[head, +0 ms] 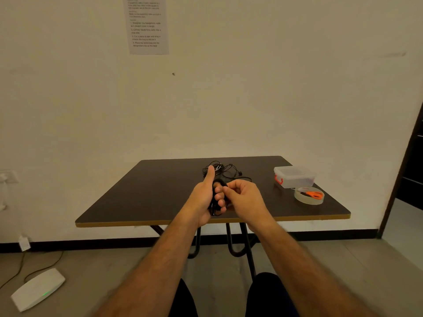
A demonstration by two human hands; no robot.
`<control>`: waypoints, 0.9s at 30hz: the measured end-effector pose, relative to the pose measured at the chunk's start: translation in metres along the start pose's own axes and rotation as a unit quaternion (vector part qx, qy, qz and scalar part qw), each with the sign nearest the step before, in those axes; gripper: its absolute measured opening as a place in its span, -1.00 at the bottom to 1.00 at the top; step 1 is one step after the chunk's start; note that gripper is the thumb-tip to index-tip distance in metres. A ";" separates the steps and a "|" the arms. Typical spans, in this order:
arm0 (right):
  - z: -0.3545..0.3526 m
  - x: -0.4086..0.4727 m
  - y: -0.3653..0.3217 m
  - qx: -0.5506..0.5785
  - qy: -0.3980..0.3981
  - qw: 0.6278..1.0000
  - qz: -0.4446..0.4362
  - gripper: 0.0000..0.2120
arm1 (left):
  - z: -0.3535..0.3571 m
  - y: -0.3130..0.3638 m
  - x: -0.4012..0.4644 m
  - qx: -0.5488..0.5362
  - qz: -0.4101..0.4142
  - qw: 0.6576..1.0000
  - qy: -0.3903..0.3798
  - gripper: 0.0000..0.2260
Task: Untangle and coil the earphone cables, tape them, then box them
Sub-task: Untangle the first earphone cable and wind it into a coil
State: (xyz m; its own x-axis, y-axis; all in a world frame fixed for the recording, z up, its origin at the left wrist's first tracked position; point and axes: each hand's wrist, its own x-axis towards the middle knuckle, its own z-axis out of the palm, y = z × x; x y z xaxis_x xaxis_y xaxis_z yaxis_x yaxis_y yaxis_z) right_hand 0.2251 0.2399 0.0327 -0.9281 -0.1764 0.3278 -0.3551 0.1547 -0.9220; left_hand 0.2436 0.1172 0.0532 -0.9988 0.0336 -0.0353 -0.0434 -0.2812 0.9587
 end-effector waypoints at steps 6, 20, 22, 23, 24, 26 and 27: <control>0.018 0.007 0.015 -0.051 0.056 0.997 -0.020 -0.91 | -0.007 -0.014 0.021 -0.026 0.036 0.989 0.144 -0.45; 0.020 0.063 0.058 0.014 0.001 0.991 0.130 -0.83 | -0.044 -0.035 0.088 -0.022 -0.059 0.985 0.159 -0.70; 0.022 0.072 0.068 0.023 0.002 0.986 0.164 -0.85 | -0.052 -0.040 0.097 -0.011 -0.073 0.986 0.150 -0.70; 0.024 0.078 0.074 0.024 0.002 0.984 0.179 -0.87 | -0.056 -0.043 0.103 -0.002 -0.076 0.986 0.148 -0.71; 0.026 0.085 0.079 0.024 0.003 0.981 0.191 -0.89 | -0.060 -0.046 0.111 0.010 -0.077 0.986 0.149 -0.71; 0.028 0.097 0.089 0.012 0.003 0.978 0.208 -0.91 | -0.067 -0.051 0.126 0.043 -0.073 0.985 0.148 -0.72; 0.029 0.102 0.092 0.004 0.004 0.977 0.213 -0.91 | -0.070 -0.052 0.131 0.067 -0.071 0.985 0.145 -0.72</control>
State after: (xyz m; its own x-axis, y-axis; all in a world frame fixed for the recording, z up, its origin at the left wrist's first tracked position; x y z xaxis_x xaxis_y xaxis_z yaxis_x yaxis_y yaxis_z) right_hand 0.1008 0.2077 -0.0249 -0.9923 -0.0902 -0.0852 0.0652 0.2046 -0.9767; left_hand 0.1132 0.0687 -0.0213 -0.9483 -0.2163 -0.2325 -0.1996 -0.1634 0.9662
